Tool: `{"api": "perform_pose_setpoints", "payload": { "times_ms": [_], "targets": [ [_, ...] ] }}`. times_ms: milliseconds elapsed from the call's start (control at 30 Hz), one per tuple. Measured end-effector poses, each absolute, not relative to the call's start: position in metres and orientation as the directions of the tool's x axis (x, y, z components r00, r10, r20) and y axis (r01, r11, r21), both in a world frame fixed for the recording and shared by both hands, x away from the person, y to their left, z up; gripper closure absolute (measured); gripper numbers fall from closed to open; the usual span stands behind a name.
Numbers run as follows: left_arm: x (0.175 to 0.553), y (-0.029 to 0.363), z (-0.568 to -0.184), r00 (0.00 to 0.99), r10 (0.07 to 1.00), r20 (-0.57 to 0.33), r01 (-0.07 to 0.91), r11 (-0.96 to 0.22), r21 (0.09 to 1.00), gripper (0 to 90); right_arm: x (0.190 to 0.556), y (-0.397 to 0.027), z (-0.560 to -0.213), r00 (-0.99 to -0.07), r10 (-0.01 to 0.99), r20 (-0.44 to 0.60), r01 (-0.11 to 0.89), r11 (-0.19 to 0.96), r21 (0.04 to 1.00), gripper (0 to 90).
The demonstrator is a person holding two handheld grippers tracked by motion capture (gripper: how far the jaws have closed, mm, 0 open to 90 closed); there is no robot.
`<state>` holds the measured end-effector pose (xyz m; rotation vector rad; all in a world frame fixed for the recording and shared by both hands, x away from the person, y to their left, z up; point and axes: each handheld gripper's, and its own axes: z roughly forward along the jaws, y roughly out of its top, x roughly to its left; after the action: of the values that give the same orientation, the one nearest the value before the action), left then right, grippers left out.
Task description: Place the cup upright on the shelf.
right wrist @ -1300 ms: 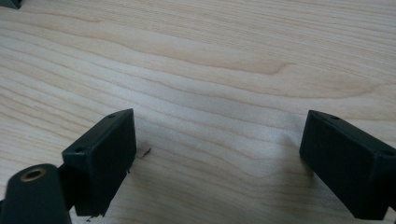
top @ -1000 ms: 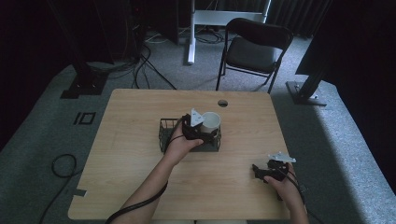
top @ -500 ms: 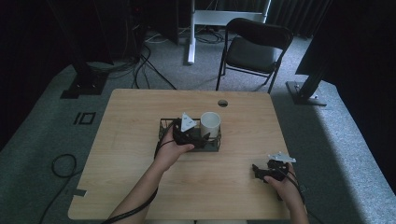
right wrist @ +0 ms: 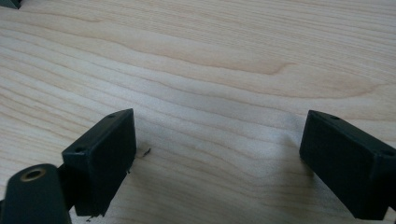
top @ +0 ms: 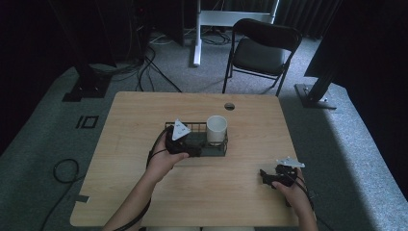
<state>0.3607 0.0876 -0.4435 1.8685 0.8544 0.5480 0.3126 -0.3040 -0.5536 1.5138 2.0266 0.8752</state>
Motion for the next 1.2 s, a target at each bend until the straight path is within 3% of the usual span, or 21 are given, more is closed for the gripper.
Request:
{"api": "perform_pose_setpoints", "payload": {
  "times_ms": [767,1200],
  "targets": [
    [0.337,0.151,-0.456,0.572,0.820,-0.028,0.361,-0.221,0.906,6.5,0.313,-0.304,-0.554,-0.287,0.958,0.012,0.665,0.190,0.722,10.5],
    [0.319,0.193,-0.482,0.498,0.865,-0.062,0.426,-0.182,0.886,6.5,0.313,-0.304,-0.554,-0.287,0.958,0.012,0.665,0.191,0.722,10.5]
  ]
}}
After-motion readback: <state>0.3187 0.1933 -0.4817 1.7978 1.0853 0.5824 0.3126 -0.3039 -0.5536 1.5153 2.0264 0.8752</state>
